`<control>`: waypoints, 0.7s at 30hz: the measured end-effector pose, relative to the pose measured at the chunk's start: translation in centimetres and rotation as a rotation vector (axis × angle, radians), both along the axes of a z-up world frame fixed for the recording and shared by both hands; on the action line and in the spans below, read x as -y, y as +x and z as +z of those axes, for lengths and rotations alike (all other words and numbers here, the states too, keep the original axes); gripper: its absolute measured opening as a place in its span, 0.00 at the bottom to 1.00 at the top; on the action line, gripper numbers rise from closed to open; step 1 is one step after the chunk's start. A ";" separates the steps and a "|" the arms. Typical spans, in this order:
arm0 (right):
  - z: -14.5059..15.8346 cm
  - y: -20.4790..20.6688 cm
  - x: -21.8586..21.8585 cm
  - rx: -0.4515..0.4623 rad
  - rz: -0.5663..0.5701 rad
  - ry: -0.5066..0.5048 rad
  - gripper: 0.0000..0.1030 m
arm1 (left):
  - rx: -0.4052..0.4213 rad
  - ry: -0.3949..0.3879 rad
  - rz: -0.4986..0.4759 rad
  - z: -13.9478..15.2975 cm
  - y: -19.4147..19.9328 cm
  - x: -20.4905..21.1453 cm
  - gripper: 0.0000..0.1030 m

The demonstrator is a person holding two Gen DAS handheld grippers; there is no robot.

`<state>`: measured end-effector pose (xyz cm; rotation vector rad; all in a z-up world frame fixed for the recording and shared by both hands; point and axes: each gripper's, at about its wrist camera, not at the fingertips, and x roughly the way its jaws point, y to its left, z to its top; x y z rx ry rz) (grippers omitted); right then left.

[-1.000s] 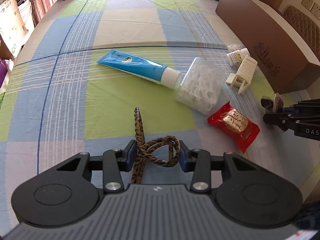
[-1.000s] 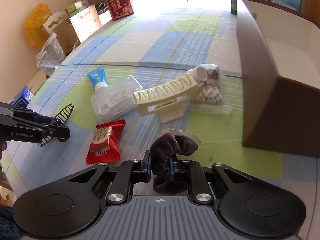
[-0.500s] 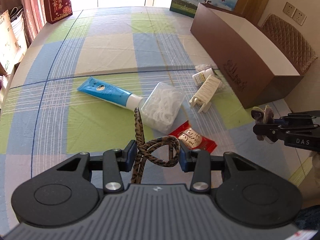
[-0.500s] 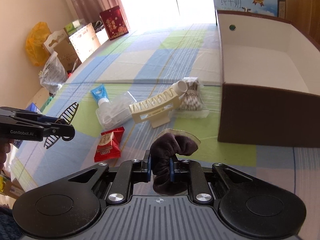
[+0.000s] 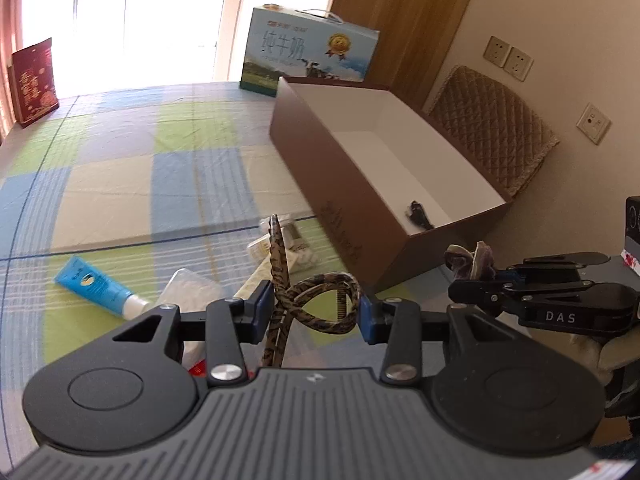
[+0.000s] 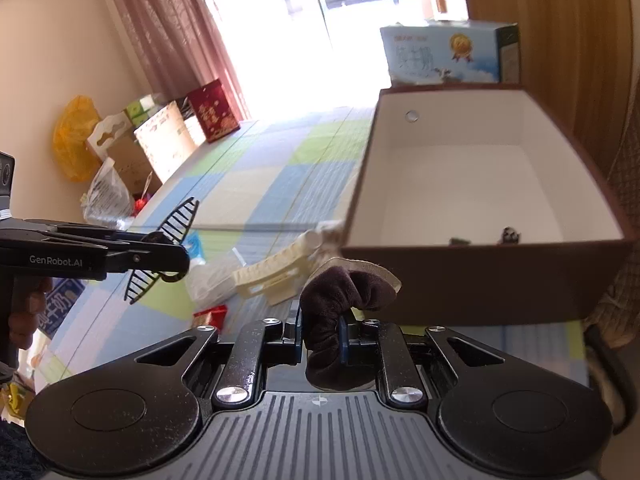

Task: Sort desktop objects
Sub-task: 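Carry hair tie in left tool while right tool carries scrunchie over box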

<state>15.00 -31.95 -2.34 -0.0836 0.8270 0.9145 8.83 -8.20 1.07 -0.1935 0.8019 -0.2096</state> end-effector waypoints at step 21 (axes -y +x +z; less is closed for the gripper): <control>3.0 12.5 6.1 0.140 -0.023 -0.011 0.13 | 0.061 -0.050 -0.094 1.1 13.7 12.4 0.36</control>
